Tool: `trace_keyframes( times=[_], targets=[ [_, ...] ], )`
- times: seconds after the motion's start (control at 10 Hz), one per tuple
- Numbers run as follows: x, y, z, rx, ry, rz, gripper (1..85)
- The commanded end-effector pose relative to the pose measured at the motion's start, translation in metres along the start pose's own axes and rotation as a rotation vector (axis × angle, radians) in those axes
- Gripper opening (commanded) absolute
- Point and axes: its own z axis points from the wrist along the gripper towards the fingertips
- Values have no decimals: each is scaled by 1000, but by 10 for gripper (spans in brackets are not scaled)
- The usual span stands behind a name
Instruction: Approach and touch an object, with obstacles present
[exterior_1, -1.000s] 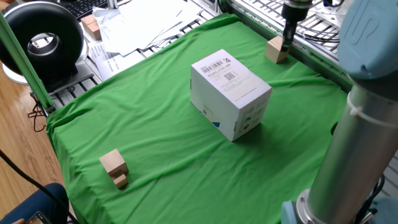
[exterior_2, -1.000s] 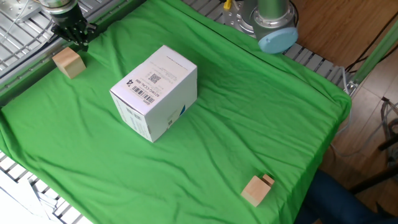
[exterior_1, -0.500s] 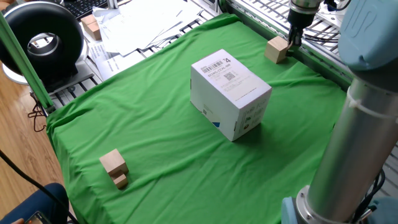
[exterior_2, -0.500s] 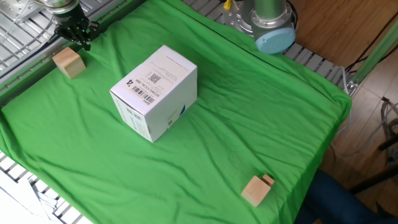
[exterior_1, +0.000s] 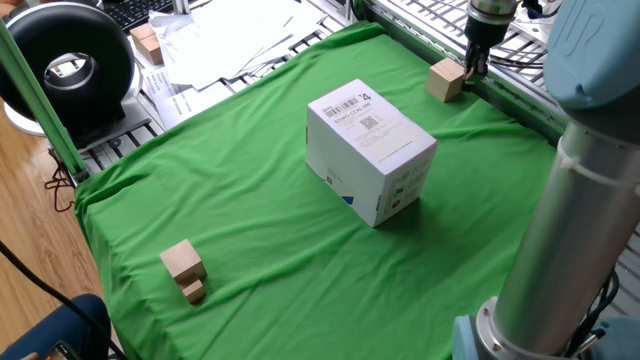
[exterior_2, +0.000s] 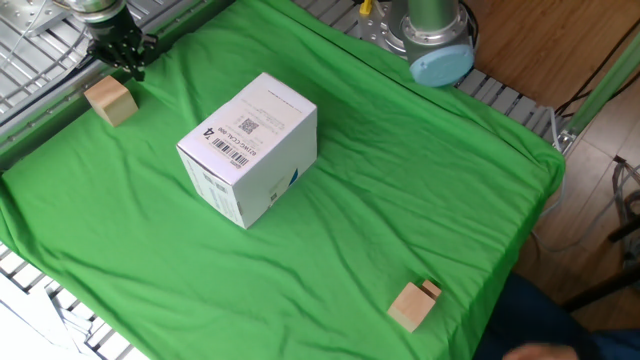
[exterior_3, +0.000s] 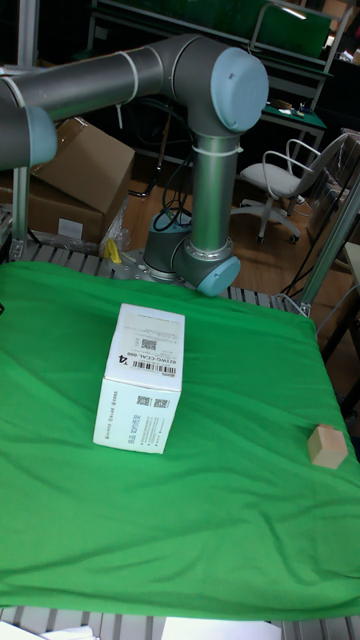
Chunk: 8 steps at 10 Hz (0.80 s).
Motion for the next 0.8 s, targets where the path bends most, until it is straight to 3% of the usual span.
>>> trace_keyframes(
  times=[0.0, 0.2, 0.4, 0.7],
  targets=[
    [-4, -11, 0, 32, -15, -16, 23],
    [-11, -21, 0, 59, -22, -33, 23],
    [-19, -41, -3, 126, -22, -65, 23],
    [-23, -46, -5, 136, -13, -62, 23]
  ],
)
